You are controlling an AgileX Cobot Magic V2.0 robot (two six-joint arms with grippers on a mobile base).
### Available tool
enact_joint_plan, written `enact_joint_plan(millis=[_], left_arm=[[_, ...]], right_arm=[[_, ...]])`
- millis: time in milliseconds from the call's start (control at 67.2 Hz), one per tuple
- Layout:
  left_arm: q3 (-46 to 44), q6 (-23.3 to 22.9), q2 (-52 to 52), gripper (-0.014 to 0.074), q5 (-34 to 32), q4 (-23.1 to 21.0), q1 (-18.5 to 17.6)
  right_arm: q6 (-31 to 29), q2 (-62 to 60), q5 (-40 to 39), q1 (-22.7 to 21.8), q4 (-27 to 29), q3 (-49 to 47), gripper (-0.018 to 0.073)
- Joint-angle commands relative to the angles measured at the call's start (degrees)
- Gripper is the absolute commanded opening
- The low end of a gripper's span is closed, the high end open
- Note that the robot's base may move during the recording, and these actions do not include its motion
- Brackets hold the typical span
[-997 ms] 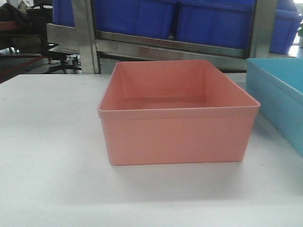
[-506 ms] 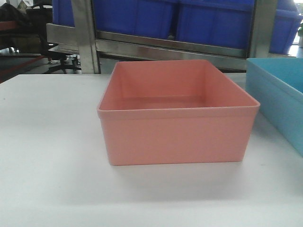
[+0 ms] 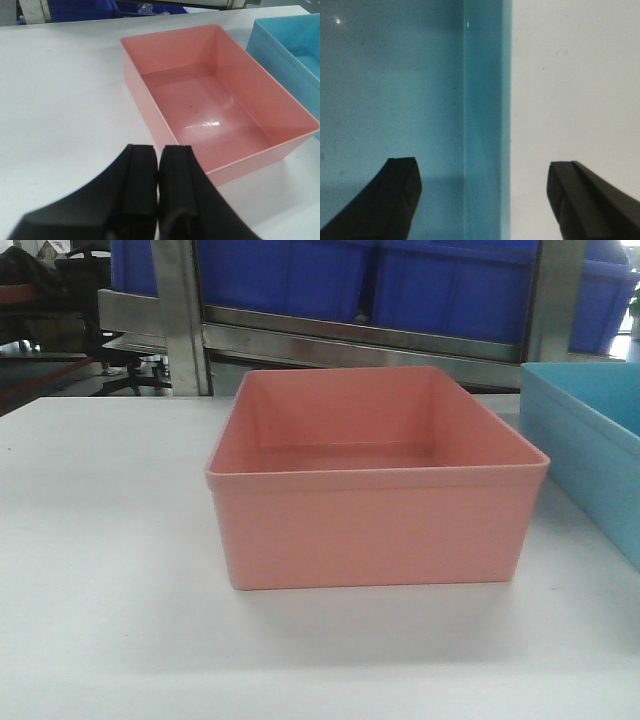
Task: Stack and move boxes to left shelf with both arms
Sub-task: 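Grip the light-blue bin wall with the right gripper and lift it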
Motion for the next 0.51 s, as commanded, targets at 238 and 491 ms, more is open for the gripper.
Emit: enact_joint_plan(millis=[238,491], left_arm=[[-1.7,-0.1,-0.5,-0.0003,-4.2,-0.4,-0.4],[-1.7,-0.1,-0.5,-0.0003,-3.1,-2.7,-0.4]], right_arm=[[-0.9,0.7,-2.3,-1.9,-0.6,-2.5,0.0524],[-0.9,0.7,-1.6,-1.9,-0.6,-2.7,0.0078]])
